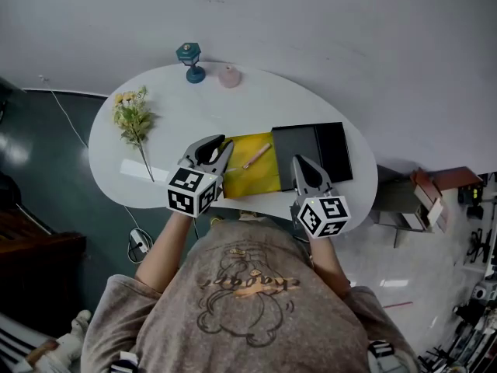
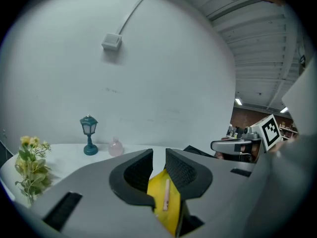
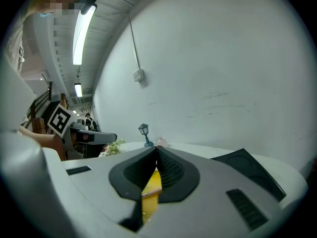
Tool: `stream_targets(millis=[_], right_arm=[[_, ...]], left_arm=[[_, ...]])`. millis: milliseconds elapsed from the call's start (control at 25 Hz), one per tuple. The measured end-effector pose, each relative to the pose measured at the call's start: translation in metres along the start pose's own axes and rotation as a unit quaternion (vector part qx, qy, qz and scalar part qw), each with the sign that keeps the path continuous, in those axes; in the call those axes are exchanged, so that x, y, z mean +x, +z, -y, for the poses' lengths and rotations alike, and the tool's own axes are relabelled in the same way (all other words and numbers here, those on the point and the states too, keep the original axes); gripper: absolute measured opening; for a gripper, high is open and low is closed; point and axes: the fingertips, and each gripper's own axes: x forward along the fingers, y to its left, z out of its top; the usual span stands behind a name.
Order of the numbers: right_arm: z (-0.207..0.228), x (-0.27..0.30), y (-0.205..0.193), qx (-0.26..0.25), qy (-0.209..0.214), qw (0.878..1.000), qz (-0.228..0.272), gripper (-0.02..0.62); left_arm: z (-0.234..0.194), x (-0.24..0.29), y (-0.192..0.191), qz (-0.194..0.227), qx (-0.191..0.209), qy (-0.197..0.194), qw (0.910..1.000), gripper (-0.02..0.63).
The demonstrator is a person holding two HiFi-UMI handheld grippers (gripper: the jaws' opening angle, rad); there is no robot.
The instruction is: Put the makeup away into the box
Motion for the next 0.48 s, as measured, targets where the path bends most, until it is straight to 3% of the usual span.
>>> stream_targets(millis=[280,480], right_arm=[[-0.013,0.008,0.007,-0.025,0.016,1.0,0.003,0.003],[-0.018,0.01,0.007,-0.034,0.025,0.999,0.004,0.003]], left_arm=[[-0.017,-0.036,0.01,0.088,-0.018,0.033,0.9954,0.075],[-0.032,-0.054,-0.002,0.104,-0.027,0.064,0.9922,0.057]])
